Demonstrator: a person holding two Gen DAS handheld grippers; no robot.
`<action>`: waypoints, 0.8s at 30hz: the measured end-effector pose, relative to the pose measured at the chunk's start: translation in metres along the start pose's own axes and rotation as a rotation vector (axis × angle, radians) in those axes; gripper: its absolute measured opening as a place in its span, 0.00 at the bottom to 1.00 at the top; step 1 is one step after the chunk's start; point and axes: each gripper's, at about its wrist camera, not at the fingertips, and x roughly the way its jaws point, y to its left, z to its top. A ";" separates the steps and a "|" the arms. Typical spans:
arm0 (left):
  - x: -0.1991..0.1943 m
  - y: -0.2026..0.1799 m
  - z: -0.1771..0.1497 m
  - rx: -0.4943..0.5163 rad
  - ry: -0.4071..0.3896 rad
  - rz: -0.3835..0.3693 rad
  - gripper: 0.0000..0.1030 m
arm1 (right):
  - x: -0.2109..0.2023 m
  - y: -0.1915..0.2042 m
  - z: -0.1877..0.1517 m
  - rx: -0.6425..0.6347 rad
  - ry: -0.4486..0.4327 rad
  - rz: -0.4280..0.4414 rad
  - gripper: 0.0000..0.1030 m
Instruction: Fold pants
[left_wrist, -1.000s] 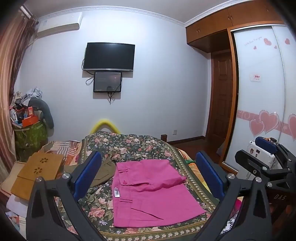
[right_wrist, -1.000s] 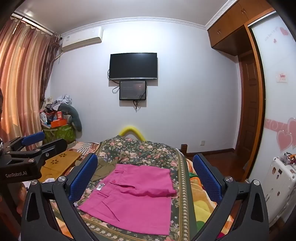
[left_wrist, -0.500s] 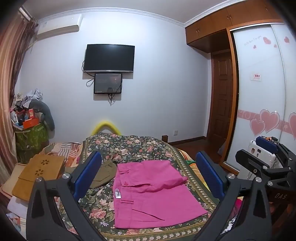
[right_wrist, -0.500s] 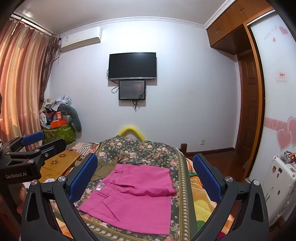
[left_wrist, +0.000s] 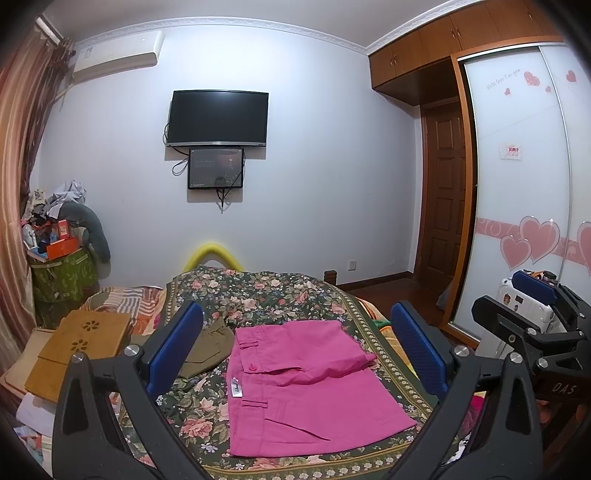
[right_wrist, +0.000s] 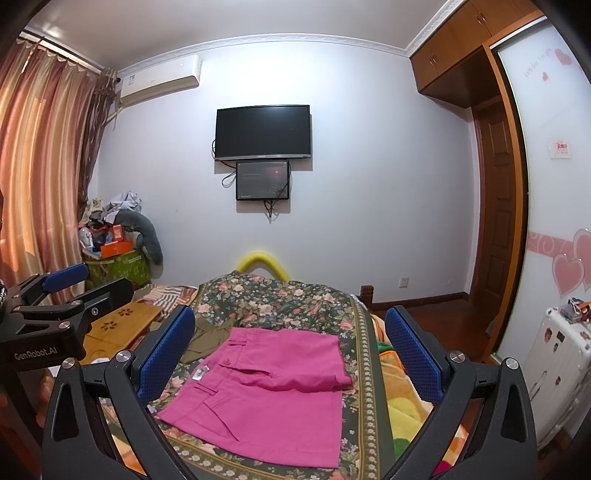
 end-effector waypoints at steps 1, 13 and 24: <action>0.000 0.000 0.000 0.000 0.000 0.000 1.00 | -0.004 -0.002 0.002 0.002 -0.001 -0.001 0.99; 0.001 -0.001 -0.001 0.002 0.002 0.002 1.00 | -0.005 -0.002 0.002 0.008 -0.001 0.001 0.99; 0.002 -0.001 -0.002 0.006 0.000 0.006 1.00 | -0.005 -0.002 0.001 0.014 0.005 0.000 0.99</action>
